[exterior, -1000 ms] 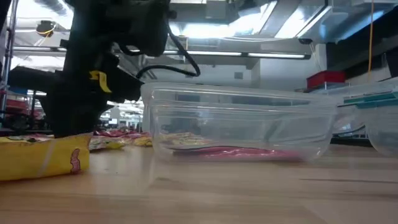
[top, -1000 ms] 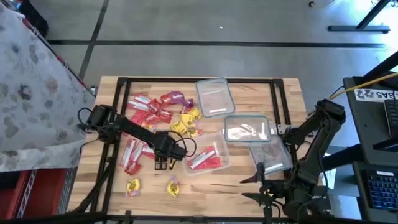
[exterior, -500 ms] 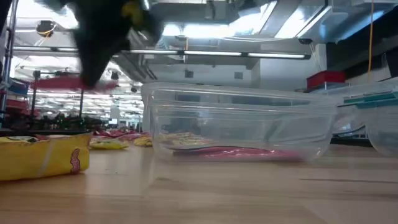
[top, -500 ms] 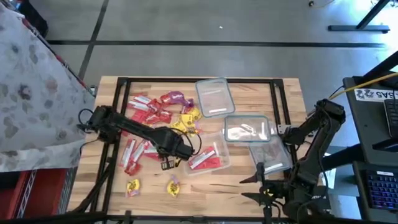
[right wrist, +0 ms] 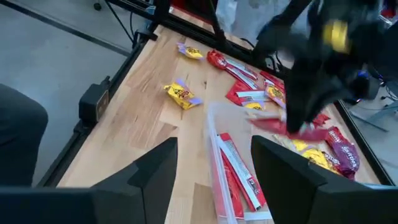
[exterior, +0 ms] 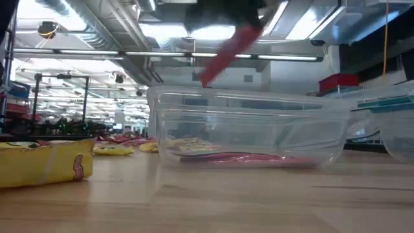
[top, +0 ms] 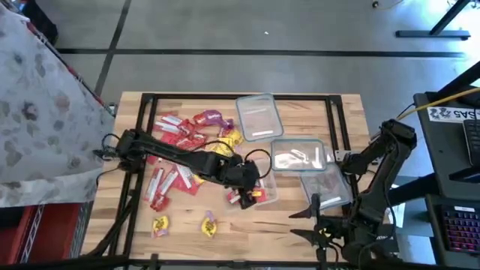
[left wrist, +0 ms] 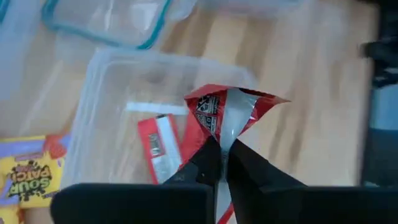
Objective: Sort candy
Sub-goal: Put the pink candy into the top rectangular transparent food container
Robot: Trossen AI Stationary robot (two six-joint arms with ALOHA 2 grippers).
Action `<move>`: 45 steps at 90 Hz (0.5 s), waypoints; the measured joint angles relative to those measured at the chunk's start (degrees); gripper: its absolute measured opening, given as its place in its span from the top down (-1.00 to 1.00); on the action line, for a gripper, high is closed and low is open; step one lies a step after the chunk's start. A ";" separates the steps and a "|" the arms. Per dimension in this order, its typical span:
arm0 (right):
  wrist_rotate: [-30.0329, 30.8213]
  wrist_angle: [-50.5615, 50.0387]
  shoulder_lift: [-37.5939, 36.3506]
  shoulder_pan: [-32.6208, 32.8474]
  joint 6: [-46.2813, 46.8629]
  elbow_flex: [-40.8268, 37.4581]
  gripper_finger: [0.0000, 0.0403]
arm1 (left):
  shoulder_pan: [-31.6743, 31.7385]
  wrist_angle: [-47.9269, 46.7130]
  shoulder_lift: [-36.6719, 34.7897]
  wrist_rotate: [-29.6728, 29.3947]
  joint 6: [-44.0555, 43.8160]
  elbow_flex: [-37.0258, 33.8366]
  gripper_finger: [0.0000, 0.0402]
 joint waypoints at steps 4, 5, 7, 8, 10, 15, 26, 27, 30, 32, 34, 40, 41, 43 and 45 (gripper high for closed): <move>0.00 -0.01 0.00 0.00 0.00 -0.01 0.04 | 0.41 -0.52 1.24 0.34 0.00 0.00 0.98; -0.01 -0.01 0.00 0.00 0.00 -0.02 0.04 | 0.54 -0.56 1.54 0.48 -0.10 0.00 0.98; 0.00 -0.01 0.00 0.00 0.00 -0.01 0.04 | 0.77 -0.58 2.15 0.77 -0.41 0.00 0.98; -0.01 -0.01 0.00 0.00 -0.01 0.00 0.04 | 0.86 -0.54 2.44 0.98 -0.79 0.00 0.98; -0.01 -0.01 0.00 0.00 0.00 0.00 0.04 | 1.09 -0.48 3.09 1.26 -1.77 0.00 0.98; -0.01 -0.02 0.00 0.00 0.00 -0.02 0.04 | 1.66 -0.49 4.42 2.23 -5.04 0.00 0.98; -0.19 0.05 0.00 0.00 0.07 0.00 0.04 | 3.13 -0.68 6.05 6.36 -7.71 -0.07 0.92; -0.28 0.08 0.00 0.00 0.07 -0.01 0.04 | 3.22 -0.83 6.08 6.60 -7.59 -0.07 0.91; -0.48 0.21 0.00 0.00 0.09 0.00 0.04 | 3.52 -1.44 6.15 7.17 -7.40 -0.07 0.86; -0.49 0.19 0.00 0.00 0.09 0.00 0.04 | 3.70 -1.69 6.22 7.25 -7.37 -0.07 0.82; -0.50 0.20 0.00 0.00 0.11 0.00 0.04 | 3.89 -1.76 6.34 7.24 -7.40 -0.07 0.78; -0.59 0.29 0.00 0.00 0.16 -0.01 0.04 | 4.42 -3.05 6.34 7.50 -7.59 -0.04 0.67; -0.71 0.31 0.00 0.00 0.17 0.00 0.04 | 4.52 -3.31 6.34 7.60 -7.59 -0.04 0.65; -1.01 0.32 0.00 0.00 0.18 0.00 0.04 | 4.72 -3.71 6.34 7.88 -7.61 -0.04 0.61; -1.19 0.37 0.00 0.00 0.20 -0.01 0.04 | 4.90 -3.99 6.27 8.28 -7.59 -0.04 0.58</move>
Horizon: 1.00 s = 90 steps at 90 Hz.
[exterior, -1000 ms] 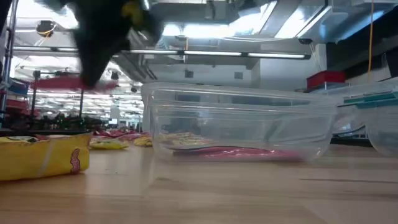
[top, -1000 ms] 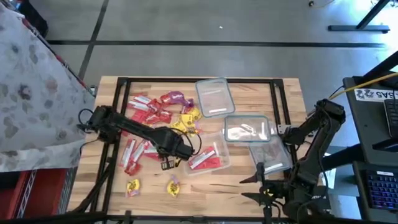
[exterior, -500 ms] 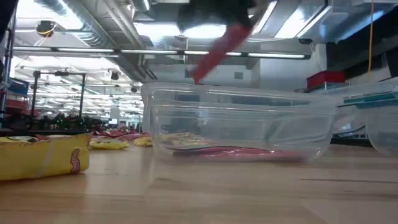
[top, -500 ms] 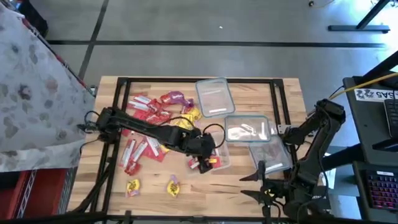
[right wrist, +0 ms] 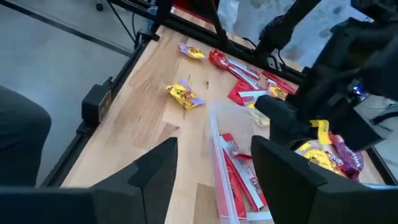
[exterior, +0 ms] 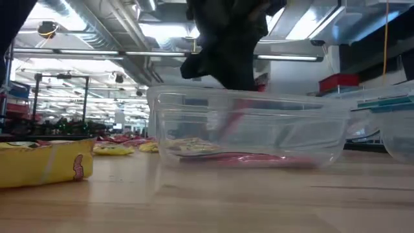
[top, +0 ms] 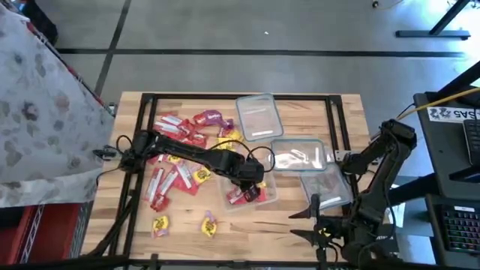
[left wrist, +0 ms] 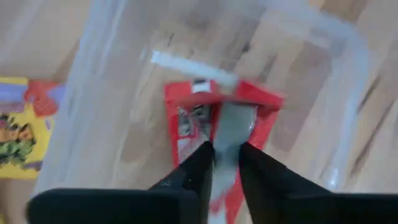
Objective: Sort candy
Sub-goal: Put the pink candy into the top rectangular transparent food container
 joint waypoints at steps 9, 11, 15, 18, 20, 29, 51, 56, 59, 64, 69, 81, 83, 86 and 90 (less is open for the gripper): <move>-0.30 0.03 0.00 0.00 0.02 0.01 0.04 | 0.95 -1.11 -1.11 3.90 0.84 0.00 0.45; -0.34 0.03 0.00 0.00 0.02 0.01 0.04 | 1.20 -1.71 -1.62 4.88 1.06 0.00 0.44; -0.38 0.01 0.00 0.00 0.02 0.01 0.04 | 1.52 -3.06 -2.57 6.15 0.41 0.00 0.41; -0.40 0.01 0.00 0.00 0.02 0.01 0.04 | 1.66 -4.47 -3.47 6.27 -0.33 0.00 0.40; -0.40 0.03 0.00 0.00 0.02 0.01 0.04 | 1.66 -5.70 -4.14 6.05 -0.87 0.00 0.40; -0.40 -0.02 0.00 0.00 0.02 0.00 0.04 | 0.53 -12.94 -7.52 2.29 -2.16 0.00 0.41; -0.40 0.04 0.00 0.00 0.04 0.00 0.04 | -7.38 -37.23 -12.49 -10.80 -22.02 -2.21 0.41; -0.42 0.08 0.00 0.00 0.07 0.01 0.04 | -8.92 -41.49 -12.68 -11.53 -27.39 -4.29 0.39; -0.40 0.16 0.00 0.00 0.07 -0.01 0.04 | -9.73 -42.54 -12.68 -11.70 -29.78 -5.84 0.36; -0.41 0.27 0.00 0.00 0.07 0.00 0.04 | -10.64 -41.35 -12.65 -10.72 -31.43 -8.90 0.31; -0.42 0.26 0.00 0.00 0.07 -0.01 0.04 | -10.90 -39.44 -12.55 -8.14 -31.37 -11.89 0.25; -0.41 0.27 0.00 0.00 0.07 0.00 0.04 | -9.59 -33.05 -12.54 -0.96 -22.48 -19.61 0.07; -0.40 0.28 0.00 0.00 0.07 0.00 0.04 | -9.32 -32.15 -12.52 0.38 -19.52 -20.80 0.04; -0.40 0.28 0.00 0.00 0.06 -0.01 0.04 | -9.00 -31.30 -12.50 2.00 -14.72 -22.38 0.00; -0.31 0.26 0.00 0.00 0.01 0.01 0.04 | -8.60 -30.92 -12.52 3.36 -7.23 -24.32 -0.06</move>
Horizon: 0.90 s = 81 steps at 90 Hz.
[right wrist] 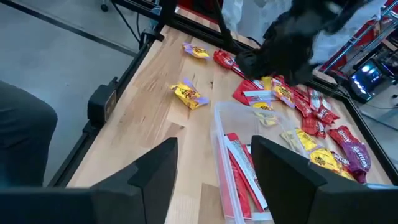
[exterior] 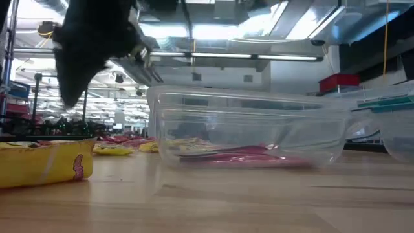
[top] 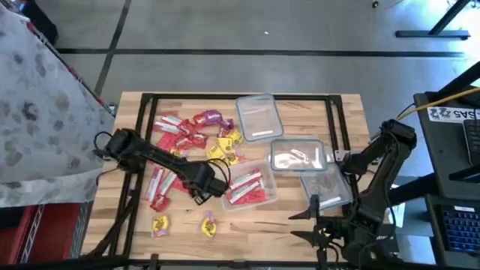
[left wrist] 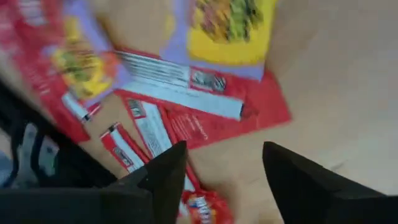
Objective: Sort candy
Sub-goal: Put the pink candy into the top rectangular transparent food container
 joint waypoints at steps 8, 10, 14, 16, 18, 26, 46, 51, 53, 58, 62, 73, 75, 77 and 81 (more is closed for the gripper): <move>0.19 0.01 0.00 0.00 -0.15 -0.01 0.04 | 0.31 0.86 -0.01 0.37 15.16 -2.93 -0.14; 0.21 0.00 0.00 -0.02 -0.16 -0.02 0.04 | 0.34 0.98 0.00 0.19 18.61 -3.53 -0.15; 0.23 -0.03 0.00 -0.24 -0.16 0.00 0.04 | 0.38 1.24 0.00 -1.23 24.82 -4.68 -0.18; 0.22 -0.02 0.00 -0.45 -0.16 -0.01 0.04 | 0.38 1.78 -0.02 -2.01 27.24 -5.24 -0.18; 0.22 -0.02 0.00 -0.46 -0.16 0.00 0.04 | 0.38 2.57 -0.02 -2.82 29.57 -5.85 -0.19; 0.14 -0.03 0.00 -0.50 -0.16 0.00 0.04 | 0.39 5.70 -0.02 -5.42 36.27 -8.56 -0.20; 0.07 -0.05 0.00 -0.37 0.35 -0.01 0.04 | 0.35 15.54 -0.14 -8.96 41.96 -14.28 -0.20; -0.15 -0.05 0.00 -0.39 0.89 0.00 0.04 | 0.32 16.95 -0.30 -8.63 42.73 -14.73 -0.19; -0.18 -0.07 0.00 -0.37 1.15 0.00 0.04 | 0.32 17.62 -0.34 -8.15 43.27 -14.81 -0.18; -0.36 -0.20 0.00 -0.37 1.40 0.00 0.04 | 0.31 19.42 -0.36 -6.42 44.13 -15.01 -0.13; -0.38 -0.18 0.00 -0.37 1.43 0.00 0.04 | 0.22 20.55 -0.35 -5.14 44.33 -15.04 -0.05; -0.38 -0.16 0.00 -0.37 1.48 -0.02 0.04 | -0.05 20.71 -0.28 -3.13 40.45 -14.96 0.29; -0.38 -0.17 0.00 -0.39 1.48 -0.01 0.04 | -0.05 20.71 -0.26 -2.59 39.77 -14.90 0.36; -0.39 -0.16 0.00 -0.39 1.48 -0.01 0.04 | -0.09 20.67 -0.22 -2.08 38.78 -14.79 0.43; -0.38 -0.20 0.00 -0.39 1.48 -0.01 0.04 | -0.22 20.44 -0.20 -1.58 36.98 -14.55 0.58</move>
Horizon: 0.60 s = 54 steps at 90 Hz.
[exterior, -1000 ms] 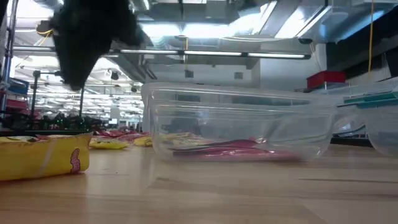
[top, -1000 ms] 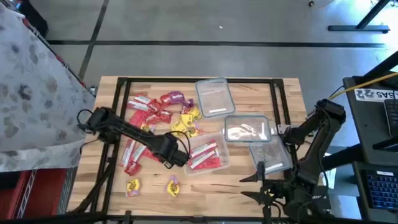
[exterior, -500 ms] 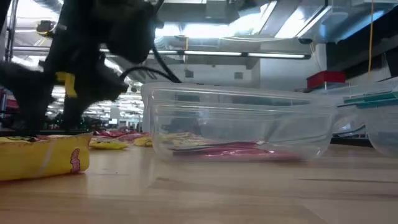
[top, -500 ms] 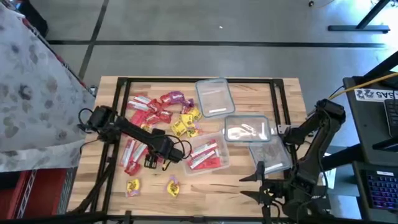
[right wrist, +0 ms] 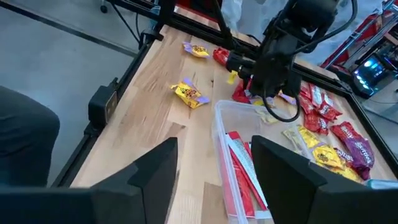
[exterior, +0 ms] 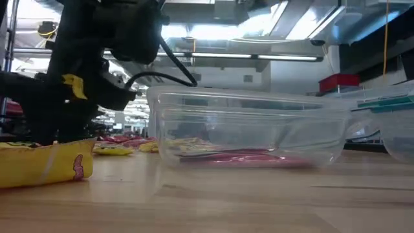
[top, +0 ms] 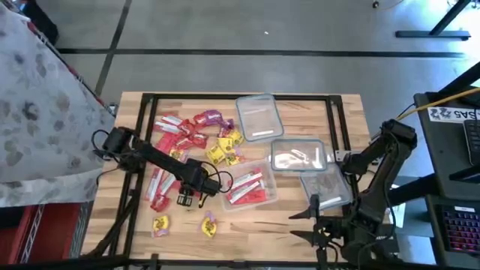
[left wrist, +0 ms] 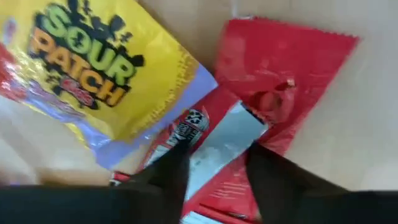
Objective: Sort candy
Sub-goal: Put the pink candy into the top rectangular transparent food container
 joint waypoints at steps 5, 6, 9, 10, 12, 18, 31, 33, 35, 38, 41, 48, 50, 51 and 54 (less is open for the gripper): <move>0.00 0.01 0.00 0.02 0.00 0.02 0.04 | -0.16 -0.72 0.09 -0.03 -1.53 0.69 0.75; 0.00 0.00 0.00 0.02 0.00 0.02 0.04 | -0.17 -0.91 0.11 -0.06 -1.78 0.91 0.78; 0.00 0.00 0.00 0.00 0.00 0.02 0.04 | -0.19 -1.56 0.18 -0.04 -2.58 1.72 0.87; 0.00 0.00 0.00 0.00 0.00 0.00 0.04 | -0.19 -1.81 0.25 0.00 -2.66 2.02 0.89; 0.00 0.00 0.00 0.00 0.00 0.00 0.04 | -0.19 -2.26 0.32 0.20 -3.24 2.61 0.93; 0.00 -0.04 0.00 0.01 0.00 0.02 0.04 | -0.19 -5.43 0.55 0.19 -5.32 5.33 0.97; 0.23 -0.13 0.00 0.00 -0.14 0.01 0.04 | -0.79 -18.00 0.49 -1.62 -8.21 15.28 0.99; 0.31 -0.13 0.00 0.01 -0.18 0.00 0.04 | -0.94 -19.68 0.49 -1.86 -9.07 17.00 0.99; 0.32 -0.13 0.00 0.00 -0.20 0.00 0.04 | -1.02 -21.21 0.49 -2.30 -10.32 18.85 0.99; 0.35 -0.13 0.00 0.00 -0.21 0.01 0.04 | -1.07 -23.39 0.49 -3.05 -12.49 21.70 0.99; 0.38 -0.13 0.00 0.00 -0.24 0.01 0.04 | -1.08 -25.37 0.49 -3.65 -15.29 24.73 0.99; 0.44 -0.15 0.00 0.00 -0.30 0.01 0.04 | -0.93 -26.39 0.33 -4.27 -22.92 31.23 0.99; 0.46 -0.13 0.00 0.00 -0.31 0.01 0.04 | -0.76 -25.39 0.29 -4.52 -24.89 32.91 0.99; 0.48 -0.13 0.00 0.00 -0.32 0.00 0.04 | -0.69 -24.73 0.29 -4.68 -25.80 33.75 0.99; 0.53 -0.13 0.00 0.00 -0.36 0.02 0.04 | -0.44 -22.29 0.29 -5.47 -28.03 36.09 0.99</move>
